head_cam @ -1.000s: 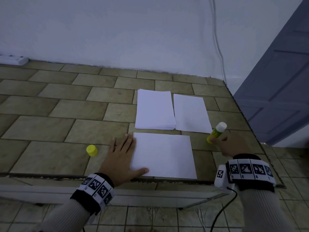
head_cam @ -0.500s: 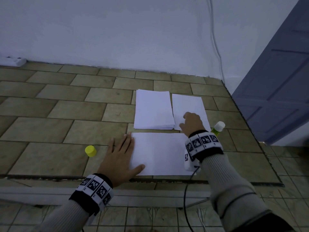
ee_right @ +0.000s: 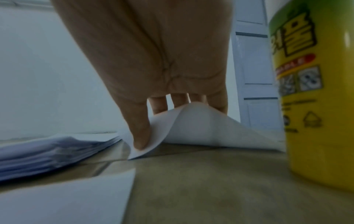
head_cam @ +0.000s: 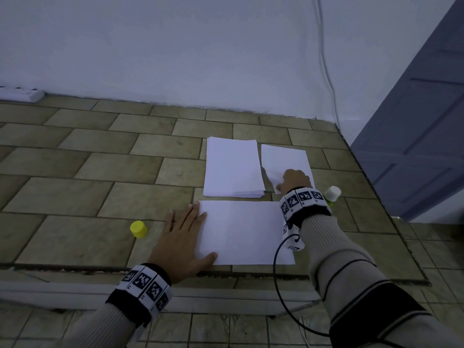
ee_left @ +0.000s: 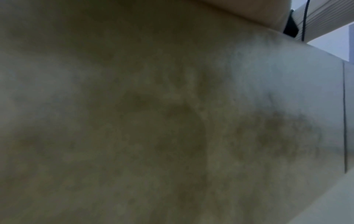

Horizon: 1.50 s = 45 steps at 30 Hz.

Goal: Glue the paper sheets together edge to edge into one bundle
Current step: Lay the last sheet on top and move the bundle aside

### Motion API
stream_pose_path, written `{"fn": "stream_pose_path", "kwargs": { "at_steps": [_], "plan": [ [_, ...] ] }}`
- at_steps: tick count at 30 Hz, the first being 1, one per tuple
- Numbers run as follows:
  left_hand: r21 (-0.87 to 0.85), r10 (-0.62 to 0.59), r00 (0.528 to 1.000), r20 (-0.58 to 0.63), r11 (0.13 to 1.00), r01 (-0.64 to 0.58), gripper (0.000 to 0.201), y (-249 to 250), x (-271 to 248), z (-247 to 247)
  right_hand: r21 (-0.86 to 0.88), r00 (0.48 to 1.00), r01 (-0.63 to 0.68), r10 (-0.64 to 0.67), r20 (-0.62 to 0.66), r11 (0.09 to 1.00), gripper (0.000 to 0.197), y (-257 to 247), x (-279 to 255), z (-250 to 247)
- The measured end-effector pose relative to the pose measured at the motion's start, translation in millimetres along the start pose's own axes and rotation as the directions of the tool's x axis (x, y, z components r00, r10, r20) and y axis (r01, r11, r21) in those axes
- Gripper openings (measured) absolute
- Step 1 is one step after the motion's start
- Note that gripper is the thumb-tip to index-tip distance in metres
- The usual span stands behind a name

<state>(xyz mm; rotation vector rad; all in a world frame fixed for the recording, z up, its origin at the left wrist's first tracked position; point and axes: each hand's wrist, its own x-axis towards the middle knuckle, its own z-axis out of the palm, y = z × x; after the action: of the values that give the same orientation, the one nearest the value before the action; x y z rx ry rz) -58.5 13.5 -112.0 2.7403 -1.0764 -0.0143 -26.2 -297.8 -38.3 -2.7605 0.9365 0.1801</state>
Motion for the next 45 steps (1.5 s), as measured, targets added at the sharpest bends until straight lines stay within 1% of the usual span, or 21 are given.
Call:
{"fn": "stream_pose_path", "kwargs": {
  "at_steps": [6,10,11,13,15,17,20,21,22,25,26,27,30,32,34,36,38,40,41,43,45],
  "plan": [
    [-0.075,-0.006,1.000,-0.010,0.997,0.005,0.094,-2.1,0.0,0.7,0.304,0.980,0.070,-0.008,-0.200,0.950,0.029,2.8,-3.9,-31.9],
    [-0.297,-0.070,0.996,-0.050,0.953,0.052,0.095,-1.9,1.8,-5.8,0.416,0.938,0.295,-0.179,-0.295,0.860,0.038,-4.3,-29.4,-52.2],
    [-0.412,-0.114,0.992,-0.051,0.907,0.083,0.091,0.1,3.4,-10.4,0.443,0.921,0.360,-0.238,-0.308,0.821,0.038,-5.8,-40.8,-55.8],
    [-0.646,-0.220,0.973,-0.065,0.753,0.127,0.075,3.6,7.3,-20.9,0.454,0.881,0.464,-0.341,-0.329,0.761,0.039,-6.5,-64.3,-58.4],
    [-0.776,-0.310,0.948,-0.073,0.615,0.141,0.076,5.5,11.8,-32.9,0.467,0.842,0.538,-0.422,-0.336,0.702,0.041,-2.0,-84.0,-53.8],
    [-0.870,-0.374,0.925,-0.074,0.478,0.124,0.078,5.6,18.1,-45.4,0.489,0.828,0.559,-0.485,-0.281,0.670,0.043,6.2,-99.5,-43.6],
    [-0.977,-0.454,0.887,0.081,0.138,0.160,0.069,5.1,33.8,-64.2,0.511,0.829,0.541,-0.528,-0.186,0.668,0.045,21.3,-110.8,-22.6],
    [-0.984,-0.463,0.875,0.142,0.033,0.177,0.060,7.6,37.8,-70.7,0.514,0.823,0.545,-0.539,-0.179,0.662,0.045,26.1,-112.8,-15.6],
    [-0.980,-0.460,0.870,0.180,-0.007,0.199,0.046,7.7,40.1,-73.2,0.509,0.814,0.558,-0.551,-0.183,0.655,0.045,30.3,-114.1,-9.1],
    [-0.966,-0.399,0.892,0.215,0.050,0.255,0.011,9.1,36.8,-75.0,0.482,0.788,0.599,-0.576,-0.215,0.640,0.044,42.6,-117.0,8.6],
    [-0.959,-0.384,0.896,0.223,0.078,0.272,0.012,6.4,34.0,-72.6,0.487,0.786,0.602,-0.576,-0.222,0.633,0.044,46.7,-117.2,13.3],
    [-0.951,-0.369,0.901,0.228,0.113,0.287,0.023,3.9,32.0,-69.5,0.500,0.787,0.598,-0.576,-0.219,0.626,0.043,50.0,-117.7,16.4],
    [-0.912,-0.310,0.925,0.221,0.270,0.308,0.038,-0.6,27.1,-60.7,0.621,0.801,0.540,-0.574,-0.172,0.568,0.044,57.9,-116.0,19.4],
    [-0.905,-0.313,0.925,0.217,0.290,0.311,0.037,1.6,25.9,-58.3,0.754,0.822,0.429,-0.560,-0.099,0.497,0.055,61.0,-115.8,15.6],
    [-0.905,-0.316,0.927,0.201,0.302,0.299,0.037,4.8,25.4,-58.8,0.832,0.850,0.298,-0.527,-0.008,0.468,0.063,64.3,-115.5,10.0],
    [-0.900,-0.313,0.931,0.189,0.324,0.292,0.037,4.6,25.4,-58.1,0.877,0.870,0.186,-0.489,0.062,0.442,0.059,69.2,-113.4,5.1],
    [-0.890,-0.297,0.934,0.197,0.346,0.298,0.037,3.6,24.8,-57.7,0.892,0.893,0.123,-0.441,0.092,0.436,0.046,72.8,-110.7,1.2],
    [-0.876,-0.278,0.937,0.210,0.373,0.306,0.037,4.1,24.3,-57.9,0.851,0.922,0.128,-0.377,0.087,0.509,0.032,75.4,-107.4,1.7],
    [-0.870,-0.270,0.938,0.217,0.382,0.311,0.037,4.3,24.3,-58.0,0.802,0.933,0.151,-0.352,0.078,0.578,0.028,76.3,-106.5,2.6],
    [-0.859,-0.254,0.940,0.229,0.401,0.317,0.039,4.9,23.8,-57.0,0.675,0.940,0.209,-0.334,0.060,0.708,0.024,77.1,-106.2,5.8],
    [-0.832,-0.251,0.939,0.237,0.447,0.329,0.043,4.7,23.4,-54.7,0.570,0.939,0.246,-0.339,0.062,0.784,0.025,75.7,-108.3,9.3]
  ]
}}
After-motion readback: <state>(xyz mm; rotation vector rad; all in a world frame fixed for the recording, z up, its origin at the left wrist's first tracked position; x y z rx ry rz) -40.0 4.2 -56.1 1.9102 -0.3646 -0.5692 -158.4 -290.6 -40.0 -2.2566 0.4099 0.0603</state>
